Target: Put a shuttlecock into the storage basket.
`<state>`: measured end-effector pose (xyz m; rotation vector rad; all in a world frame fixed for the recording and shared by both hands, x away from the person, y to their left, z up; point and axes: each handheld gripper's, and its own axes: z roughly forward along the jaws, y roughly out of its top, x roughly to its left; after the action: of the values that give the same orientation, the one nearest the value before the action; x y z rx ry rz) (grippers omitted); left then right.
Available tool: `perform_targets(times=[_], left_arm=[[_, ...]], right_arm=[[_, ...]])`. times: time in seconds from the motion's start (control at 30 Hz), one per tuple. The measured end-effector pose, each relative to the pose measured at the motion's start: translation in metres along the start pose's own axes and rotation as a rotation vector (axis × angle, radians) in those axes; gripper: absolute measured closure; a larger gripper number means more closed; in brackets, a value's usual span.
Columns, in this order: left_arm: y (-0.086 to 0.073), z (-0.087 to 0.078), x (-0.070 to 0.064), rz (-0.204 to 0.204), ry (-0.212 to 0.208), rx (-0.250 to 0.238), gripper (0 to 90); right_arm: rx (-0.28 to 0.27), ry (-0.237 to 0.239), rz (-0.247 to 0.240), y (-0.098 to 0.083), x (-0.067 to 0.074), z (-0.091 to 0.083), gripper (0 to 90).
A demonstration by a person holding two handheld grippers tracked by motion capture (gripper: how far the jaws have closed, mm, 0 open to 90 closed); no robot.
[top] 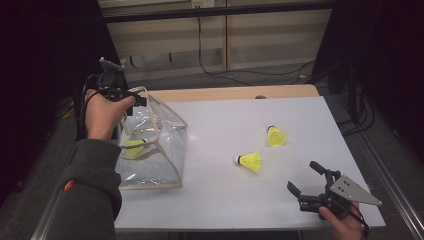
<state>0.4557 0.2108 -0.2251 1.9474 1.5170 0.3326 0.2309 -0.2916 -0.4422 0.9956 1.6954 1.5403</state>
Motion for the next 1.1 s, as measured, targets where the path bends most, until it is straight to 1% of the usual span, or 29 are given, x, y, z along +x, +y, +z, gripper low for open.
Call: perform_targets(times=[0.03,0.07,0.17,0.2,0.27,0.3,0.47,0.5,0.53,0.67,0.73,0.77,0.87,0.97,1.1], left_arm=[[0.0,-0.001,0.0,0.013,-0.004,0.009,66.6],[0.001,-0.002,-0.002,0.014,-0.006,0.006,66.0],[0.001,-0.004,-0.006,0.014,-0.033,0.002,64.3],[0.001,-0.004,-0.007,0.019,-0.034,-0.001,63.6],[0.001,-0.004,-0.01,0.035,-0.053,0.0,60.9],[0.001,-0.004,-0.011,0.039,-0.065,0.01,59.9],[-0.001,-0.002,-0.019,0.056,-0.102,0.002,53.5],[-0.001,-0.002,-0.02,0.065,-0.111,0.003,51.5],[-0.001,-0.001,-0.022,0.063,-0.12,0.002,51.0],[-0.002,0.0,-0.027,0.08,-0.155,0.005,48.7],[-0.002,0.001,-0.03,0.079,-0.175,0.008,47.0],[-0.003,0.002,-0.031,0.09,-0.18,0.009,45.4],[-0.004,0.003,-0.034,0.104,-0.199,0.015,43.5],[-0.005,0.004,-0.038,0.1,-0.227,0.011,40.7],[-0.006,0.005,-0.042,0.117,-0.25,0.014,37.4]], right_arm=[[-0.002,0.0,0.001,0.0,0.0,0.0,1.8],[-0.003,0.0,0.004,0.0,0.0,0.0,1.8],[-0.003,0.001,0.001,0.0,0.0,0.0,1.8],[-0.002,0.0,0.0,0.0,0.0,0.0,1.8],[-0.002,0.0,0.0,0.0,0.0,0.0,1.8],[-0.004,0.0,0.003,0.0,0.0,0.0,1.8],[-0.003,-0.001,-0.001,0.0,0.0,0.0,1.8],[-0.004,0.0,-0.001,0.0,0.0,0.0,1.8],[-0.004,0.0,-0.002,0.0,0.0,0.0,1.8],[-0.006,-0.002,-0.001,0.0,0.0,0.0,1.8],[-0.005,-0.002,-0.003,0.0,0.0,0.0,1.8],[-0.005,-0.002,-0.003,0.0,0.0,0.0,1.8],[-0.005,-0.002,0.0,0.0,0.0,0.0,1.8],[-0.006,-0.002,0.0,0.0,0.0,0.0,1.8],[-0.007,-0.002,-0.001,0.0,0.0,0.0,1.8]])
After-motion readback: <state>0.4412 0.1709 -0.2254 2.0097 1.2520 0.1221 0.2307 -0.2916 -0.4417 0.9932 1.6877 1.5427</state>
